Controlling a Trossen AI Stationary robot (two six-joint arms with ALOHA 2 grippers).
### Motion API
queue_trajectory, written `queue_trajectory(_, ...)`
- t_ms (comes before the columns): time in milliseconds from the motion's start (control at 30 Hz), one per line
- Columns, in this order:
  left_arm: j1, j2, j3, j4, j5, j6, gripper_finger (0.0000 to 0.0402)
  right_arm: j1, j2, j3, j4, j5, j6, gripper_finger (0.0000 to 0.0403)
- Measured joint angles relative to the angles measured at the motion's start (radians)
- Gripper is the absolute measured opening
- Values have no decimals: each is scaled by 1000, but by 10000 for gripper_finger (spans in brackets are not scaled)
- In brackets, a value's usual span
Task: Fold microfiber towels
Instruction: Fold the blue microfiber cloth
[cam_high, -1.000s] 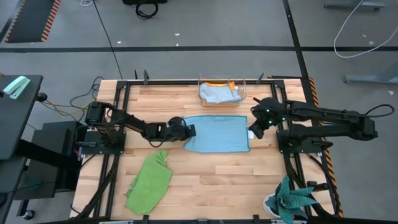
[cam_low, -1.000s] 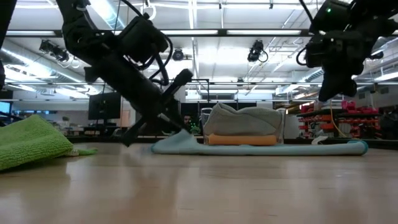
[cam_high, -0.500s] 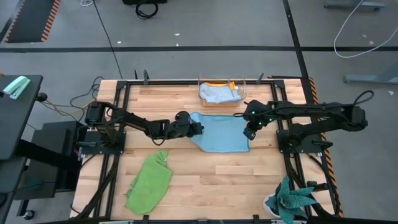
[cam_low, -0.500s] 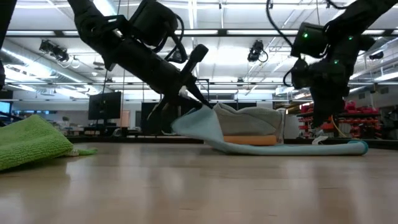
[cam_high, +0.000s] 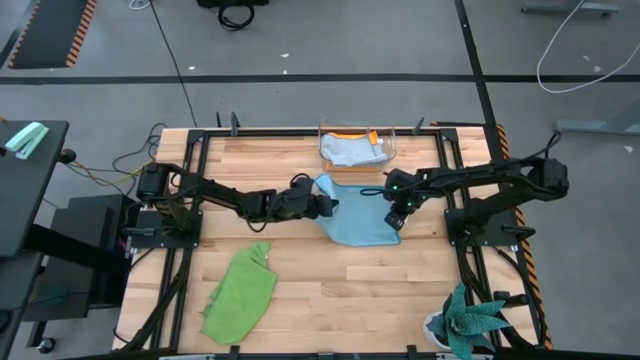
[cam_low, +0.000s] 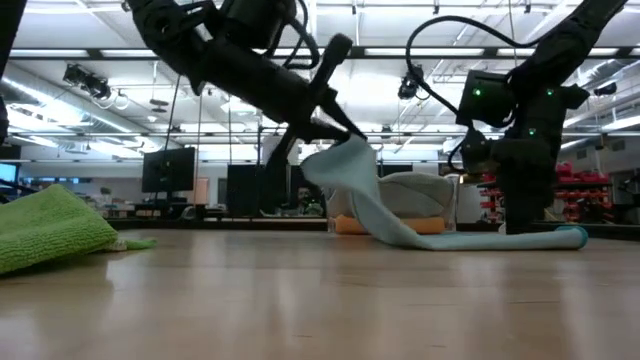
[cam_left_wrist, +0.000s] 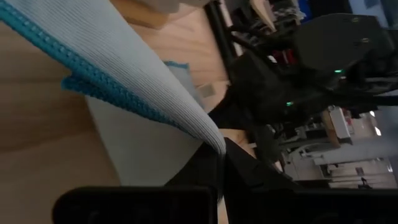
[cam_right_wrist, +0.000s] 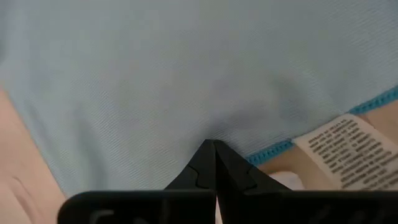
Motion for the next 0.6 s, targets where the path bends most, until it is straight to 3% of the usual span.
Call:
queue_trajectory(433, -10, -1, 67, -4, 48, 49, 10, 4, 31, -3, 116, -19, 60, 0)
queue_trajectory(600, -11, 6, 83, -39, 71, 21, 10, 16, -54, -9, 84, -15, 87, 0)
